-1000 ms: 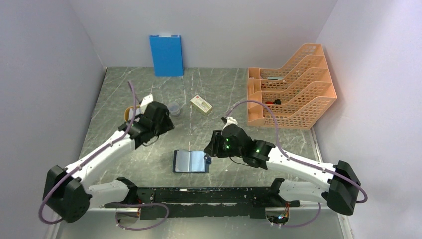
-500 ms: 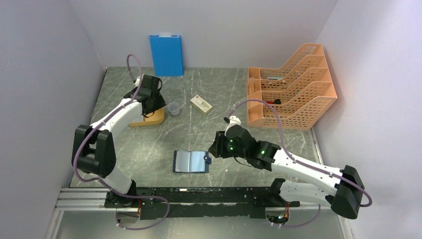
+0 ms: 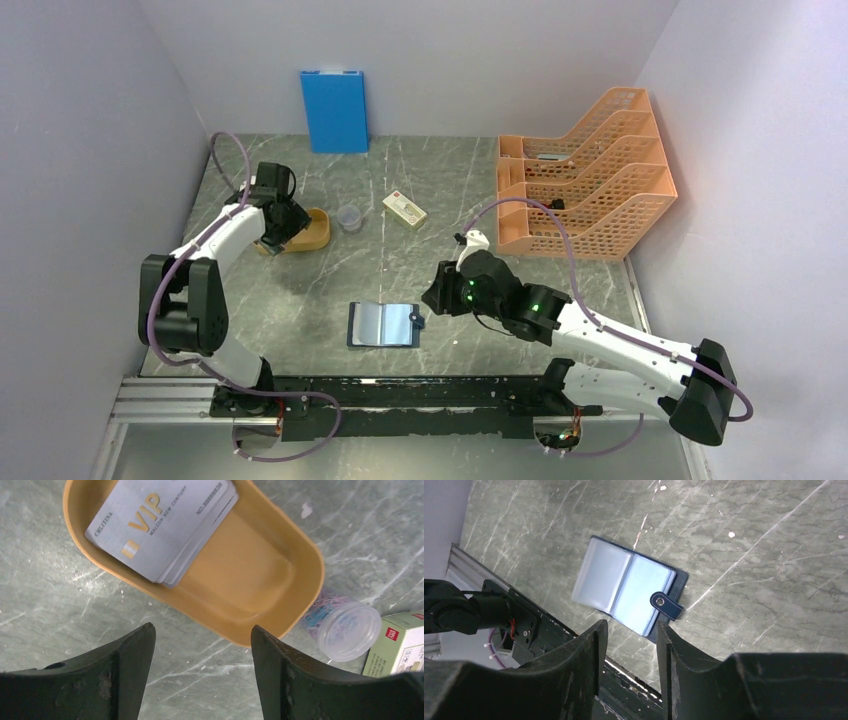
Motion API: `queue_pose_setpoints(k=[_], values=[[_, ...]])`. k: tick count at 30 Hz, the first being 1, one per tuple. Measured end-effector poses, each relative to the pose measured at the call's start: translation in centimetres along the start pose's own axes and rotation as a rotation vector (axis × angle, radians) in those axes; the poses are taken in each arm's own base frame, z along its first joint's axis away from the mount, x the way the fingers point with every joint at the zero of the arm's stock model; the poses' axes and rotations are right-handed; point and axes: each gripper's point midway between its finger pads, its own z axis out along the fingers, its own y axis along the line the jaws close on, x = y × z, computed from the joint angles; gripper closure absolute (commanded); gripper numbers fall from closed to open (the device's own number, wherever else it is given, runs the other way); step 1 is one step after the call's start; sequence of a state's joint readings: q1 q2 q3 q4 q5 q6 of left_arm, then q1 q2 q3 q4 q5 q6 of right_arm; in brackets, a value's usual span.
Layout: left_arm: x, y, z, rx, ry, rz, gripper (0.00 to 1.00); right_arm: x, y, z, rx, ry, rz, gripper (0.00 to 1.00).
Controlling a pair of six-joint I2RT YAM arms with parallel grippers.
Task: Put the credit cards into the card holder
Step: Move the storage box to the center of the board.
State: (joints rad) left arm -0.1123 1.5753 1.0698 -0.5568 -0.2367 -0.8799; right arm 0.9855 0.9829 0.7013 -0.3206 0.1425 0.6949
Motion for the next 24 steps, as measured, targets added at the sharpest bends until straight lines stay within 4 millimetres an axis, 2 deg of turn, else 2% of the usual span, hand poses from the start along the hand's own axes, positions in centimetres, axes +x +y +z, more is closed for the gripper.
queue_pose_setpoints(k=[10,24], values=[[1.9,2.0,2.1,-0.098,0.098,-0.089,0.37,-0.4,-0.1,-0.2,-0.001,-0.013,0.006,0.55],[2.8,2.8,3.2,-0.141,0.126,-0.093,0.62,-0.6,-0.3,-0.4,0.004,-0.021,0.011,0.55]])
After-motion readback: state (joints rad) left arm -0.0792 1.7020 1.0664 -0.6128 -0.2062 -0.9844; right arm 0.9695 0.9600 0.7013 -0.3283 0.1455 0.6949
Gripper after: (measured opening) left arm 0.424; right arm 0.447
